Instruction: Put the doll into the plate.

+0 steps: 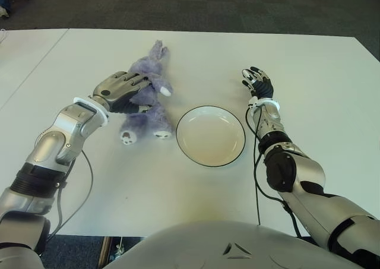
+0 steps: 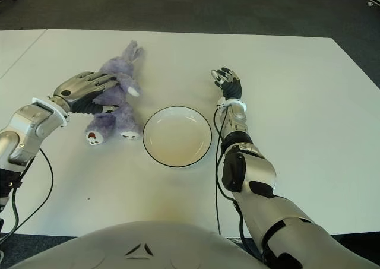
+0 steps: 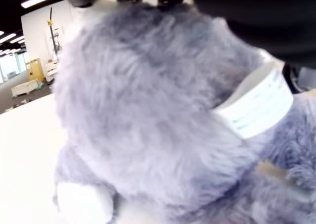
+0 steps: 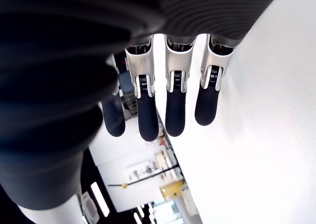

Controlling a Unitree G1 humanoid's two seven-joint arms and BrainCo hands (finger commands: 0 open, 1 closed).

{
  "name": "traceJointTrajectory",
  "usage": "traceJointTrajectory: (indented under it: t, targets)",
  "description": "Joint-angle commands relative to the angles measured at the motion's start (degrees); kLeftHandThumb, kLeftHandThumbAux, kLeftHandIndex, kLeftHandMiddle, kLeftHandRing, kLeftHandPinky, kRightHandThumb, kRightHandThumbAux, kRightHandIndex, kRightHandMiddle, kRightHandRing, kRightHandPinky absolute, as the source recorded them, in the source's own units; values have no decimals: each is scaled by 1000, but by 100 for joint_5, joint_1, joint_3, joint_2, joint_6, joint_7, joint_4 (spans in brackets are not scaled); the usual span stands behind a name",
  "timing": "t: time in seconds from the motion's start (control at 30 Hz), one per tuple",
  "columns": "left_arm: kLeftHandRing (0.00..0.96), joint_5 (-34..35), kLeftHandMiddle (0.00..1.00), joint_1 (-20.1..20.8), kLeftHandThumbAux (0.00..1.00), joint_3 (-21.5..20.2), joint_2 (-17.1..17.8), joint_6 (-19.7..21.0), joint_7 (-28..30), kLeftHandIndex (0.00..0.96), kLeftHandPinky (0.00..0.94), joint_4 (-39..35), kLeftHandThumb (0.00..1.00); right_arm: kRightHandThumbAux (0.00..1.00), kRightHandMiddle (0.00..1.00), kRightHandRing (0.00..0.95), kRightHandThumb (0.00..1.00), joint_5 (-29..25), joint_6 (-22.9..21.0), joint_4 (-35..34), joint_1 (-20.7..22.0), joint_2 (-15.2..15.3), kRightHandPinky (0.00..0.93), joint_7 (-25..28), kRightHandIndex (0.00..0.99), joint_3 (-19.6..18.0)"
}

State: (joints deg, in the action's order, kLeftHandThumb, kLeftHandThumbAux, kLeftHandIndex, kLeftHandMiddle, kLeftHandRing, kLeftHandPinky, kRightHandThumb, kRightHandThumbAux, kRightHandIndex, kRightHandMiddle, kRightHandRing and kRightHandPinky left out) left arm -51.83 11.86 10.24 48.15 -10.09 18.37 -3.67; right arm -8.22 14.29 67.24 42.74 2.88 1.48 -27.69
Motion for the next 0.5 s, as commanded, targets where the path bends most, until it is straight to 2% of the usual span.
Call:
traceJointTrajectory:
  t: [0.03, 0.2, 0.23, 0.37, 0.43, 0.47, 0.5]
  targets:
    - [0, -450, 0, -221, 186, 227, 153, 96, 94, 0, 0, 97, 376, 843, 296, 254, 50, -37, 635, 801, -1162, -244, 197, -344, 289, -78]
    - [0, -848, 0, -126, 189, 424, 61, 171, -168, 0, 0, 492, 395, 839, 288, 247, 30, -49, 644, 806, -1159, -247, 202, -347, 280, -88]
    - [0, -988, 0, -4, 190, 539, -29, 215, -314, 0, 0, 791, 399, 839, 288, 247, 31, -50, 645, 807, -1158, -248, 203, -352, 280, -89]
    - [0, -1437, 0, 554, 243, 983, -346, 370, -784, 0, 0, 1900, 537, 843, 287, 250, 45, -67, 647, 811, -1157, -240, 216, -335, 287, -102]
    - [0, -1603, 0, 828, 249, 1190, -448, 398, -910, 0, 0, 2347, 552, 843, 286, 249, 47, -74, 653, 811, -1161, -237, 215, -319, 287, -107]
    - [0, -1677, 0, 956, 270, 1290, -489, 406, -949, 0, 0, 2540, 604, 845, 286, 250, 48, -78, 655, 811, -1163, -235, 214, -310, 285, -109]
    - [0, -1777, 0, 1099, 273, 1416, -525, 411, -930, 0, 0, 2732, 613, 846, 286, 251, 48, -77, 657, 811, -1166, -233, 214, -308, 285, -108]
